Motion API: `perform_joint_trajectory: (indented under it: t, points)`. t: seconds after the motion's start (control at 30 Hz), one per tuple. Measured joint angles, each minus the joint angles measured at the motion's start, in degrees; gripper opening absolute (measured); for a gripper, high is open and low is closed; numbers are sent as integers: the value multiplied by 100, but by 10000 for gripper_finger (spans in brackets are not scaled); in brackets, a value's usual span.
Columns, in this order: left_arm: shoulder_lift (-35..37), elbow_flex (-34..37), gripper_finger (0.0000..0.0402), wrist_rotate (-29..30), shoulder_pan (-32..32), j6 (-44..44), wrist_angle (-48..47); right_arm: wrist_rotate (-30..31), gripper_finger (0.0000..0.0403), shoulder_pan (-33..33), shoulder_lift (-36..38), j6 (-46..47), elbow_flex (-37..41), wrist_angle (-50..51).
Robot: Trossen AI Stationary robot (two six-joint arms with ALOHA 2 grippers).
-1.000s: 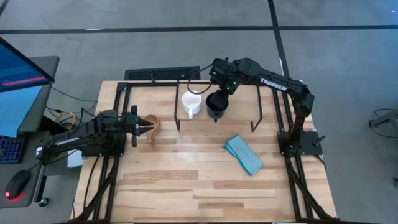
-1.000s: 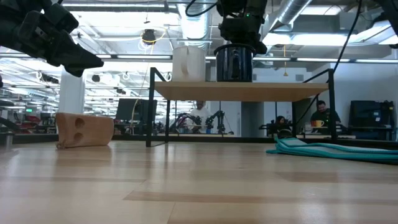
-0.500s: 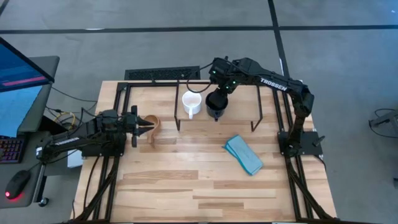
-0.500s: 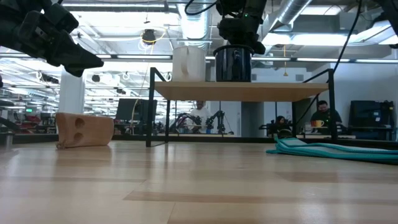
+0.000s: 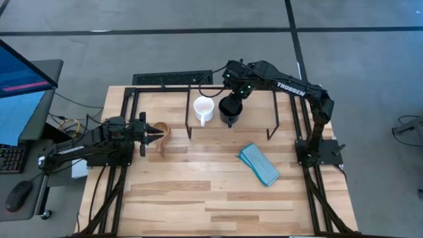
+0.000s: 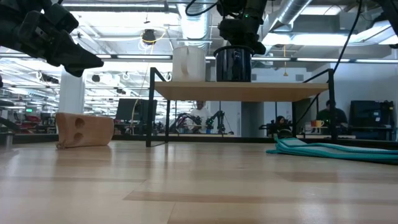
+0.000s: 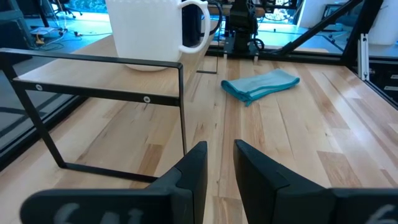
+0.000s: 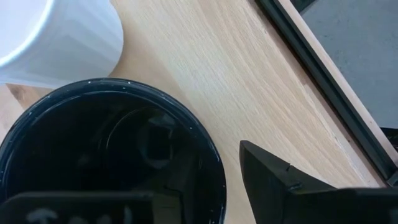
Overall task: Stack small to large cups/mugs on shelf
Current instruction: Put the black mug on the shelf
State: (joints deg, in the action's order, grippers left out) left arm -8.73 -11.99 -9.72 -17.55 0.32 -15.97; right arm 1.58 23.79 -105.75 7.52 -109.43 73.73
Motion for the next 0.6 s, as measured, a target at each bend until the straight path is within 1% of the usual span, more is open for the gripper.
perform_joint_trajectory:
  t: [0.37, 0.6]
  points:
    - [0, 0, 69, -1, 1, -13, 1, 0, 135, 0, 0, 5, 0, 1]
    - [0, 0, 69, 0, 1, -13, -1, 0, 145, 0, 0, 2, 0, 8]
